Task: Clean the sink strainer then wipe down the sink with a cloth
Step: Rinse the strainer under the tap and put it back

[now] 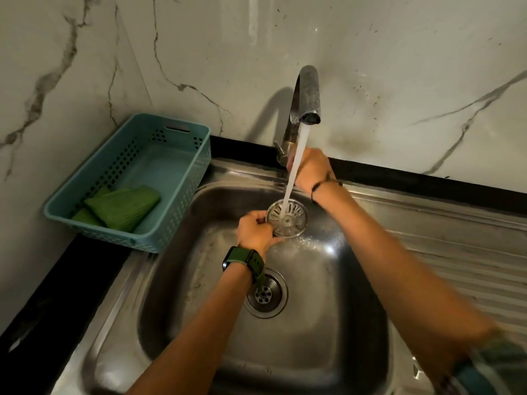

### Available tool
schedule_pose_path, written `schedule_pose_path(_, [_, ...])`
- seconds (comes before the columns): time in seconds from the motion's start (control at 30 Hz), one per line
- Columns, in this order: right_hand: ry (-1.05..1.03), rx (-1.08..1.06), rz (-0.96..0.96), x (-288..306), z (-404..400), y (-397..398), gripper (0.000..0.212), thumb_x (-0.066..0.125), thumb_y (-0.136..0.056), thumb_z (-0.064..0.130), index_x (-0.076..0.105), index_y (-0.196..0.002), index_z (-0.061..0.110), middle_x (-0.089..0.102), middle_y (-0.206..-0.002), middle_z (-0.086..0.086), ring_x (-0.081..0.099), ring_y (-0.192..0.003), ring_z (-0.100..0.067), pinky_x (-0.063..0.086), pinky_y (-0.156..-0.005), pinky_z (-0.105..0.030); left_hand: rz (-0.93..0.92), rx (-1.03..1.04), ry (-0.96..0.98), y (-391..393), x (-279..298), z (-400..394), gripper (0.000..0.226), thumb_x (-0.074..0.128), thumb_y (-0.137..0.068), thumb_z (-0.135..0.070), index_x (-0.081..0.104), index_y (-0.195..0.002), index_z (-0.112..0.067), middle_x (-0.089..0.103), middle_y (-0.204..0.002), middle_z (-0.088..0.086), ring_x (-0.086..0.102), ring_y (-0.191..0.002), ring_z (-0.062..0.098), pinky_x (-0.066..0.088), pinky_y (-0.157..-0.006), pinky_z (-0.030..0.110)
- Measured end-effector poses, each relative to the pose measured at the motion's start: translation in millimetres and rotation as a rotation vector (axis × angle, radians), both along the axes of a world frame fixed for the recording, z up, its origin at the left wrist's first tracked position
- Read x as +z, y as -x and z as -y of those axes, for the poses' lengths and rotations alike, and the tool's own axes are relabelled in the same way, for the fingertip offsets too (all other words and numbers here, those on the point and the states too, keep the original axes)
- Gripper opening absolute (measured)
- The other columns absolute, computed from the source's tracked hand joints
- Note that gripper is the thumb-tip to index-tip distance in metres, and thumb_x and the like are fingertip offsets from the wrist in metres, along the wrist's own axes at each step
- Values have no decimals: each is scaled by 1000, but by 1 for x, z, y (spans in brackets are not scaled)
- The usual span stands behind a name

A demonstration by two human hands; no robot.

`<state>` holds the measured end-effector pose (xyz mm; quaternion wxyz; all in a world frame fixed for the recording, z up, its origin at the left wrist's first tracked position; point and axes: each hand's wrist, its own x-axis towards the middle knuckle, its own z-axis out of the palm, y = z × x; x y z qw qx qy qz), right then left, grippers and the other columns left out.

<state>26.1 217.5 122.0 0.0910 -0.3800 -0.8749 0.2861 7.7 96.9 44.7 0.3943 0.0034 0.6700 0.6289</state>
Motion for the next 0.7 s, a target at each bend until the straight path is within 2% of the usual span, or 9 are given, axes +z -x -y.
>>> schedule_pose_path(0.13, [437, 109, -205, -20, 37, -34, 17, 47, -89, -6, 64, -92, -4, 65, -80, -13, 64, -68, -17, 55, -59, -13, 67, 5, -40, 3, -4, -6, 20, 51, -87, 4, 56, -105, -3, 63, -102, 15, 65, -92, 26, 59, -62, 28])
schedule_pose_path(0.2, [523, 75, -307, -29, 43, -41, 23, 43, -88, -13, 64, -96, -9, 67, -87, -22, 67, -76, -22, 56, -62, -12, 133, 5, -50, 3, -8, -8, 17, 48, -87, 5, 57, -97, -5, 64, -96, 15, 66, -89, 26, 59, -65, 31])
schedule_pose_path(0.3, [157, 185, -134, -44, 44, -51, 34, 49, -84, -10, 63, -112, 3, 67, -110, -17, 63, -103, -25, 54, -88, -26, 299, 56, -76, 9, -10, -7, 20, 42, -85, 12, 56, -82, -2, 62, -82, 16, 64, -75, 25, 57, -59, 32])
schedule_pose_path(0.4, [-333, 468, 300, -66, 47, -59, 51, 51, -85, 5, 43, -134, 13, 48, -139, -11, 37, -133, -25, 29, -112, -36, 429, 81, -125, 17, -9, -5, 24, 35, -83, 14, 55, -78, 1, 61, -82, 16, 61, -70, 21, 54, -56, 29])
schedule_pose_path(0.47, [-523, 507, 313, -75, 46, -58, 55, 50, -84, 9, 36, -137, 10, 39, -146, -11, 19, -143, -23, -3, -117, -38, 419, 46, -170, 14, -1, -9, 26, 36, -84, 12, 59, -85, 1, 64, -83, 13, 62, -71, 19, 55, -50, 25])
schedule_pose_path(0.53, [-578, 454, 230, -71, 41, -57, 52, 51, -83, 7, 43, -134, 10, 39, -147, -11, 18, -144, -21, -15, -113, -34, 401, 14, -209, 16, 9, -15, 22, 40, -84, 9, 60, -83, 0, 64, -81, 13, 62, -70, 18, 55, -49, 25])
schedule_pose_path(0.57, [-566, 458, 178, -68, 37, -58, 49, 53, -82, 5, 48, -131, 9, 42, -145, -12, 22, -142, -22, -10, -115, -33, 381, -16, -208, 21, 14, -17, 18, 43, -85, 5, 59, -81, -2, 63, -80, 13, 62, -70, 19, 56, -50, 27])
schedule_pose_path(0.63, [-552, 519, 87, -65, 33, -66, 47, 59, -75, -4, 58, -121, 5, 56, -131, -17, 44, -131, -29, 20, -115, -38, 317, -104, -163, 34, 21, -18, 9, 50, -88, -8, 60, -86, -6, 65, -80, 10, 63, -73, 19, 57, -61, 32])
schedule_pose_path(0.7, [-578, 562, 13, -64, 34, -71, 49, 66, -65, -9, 63, -113, 1, 64, -118, -20, 57, -116, -35, 40, -103, -48, 228, -174, -112, 38, 23, -19, 10, 52, -89, -13, 61, -90, -8, 65, -81, 8, 62, -74, 17, 56, -74, 36])
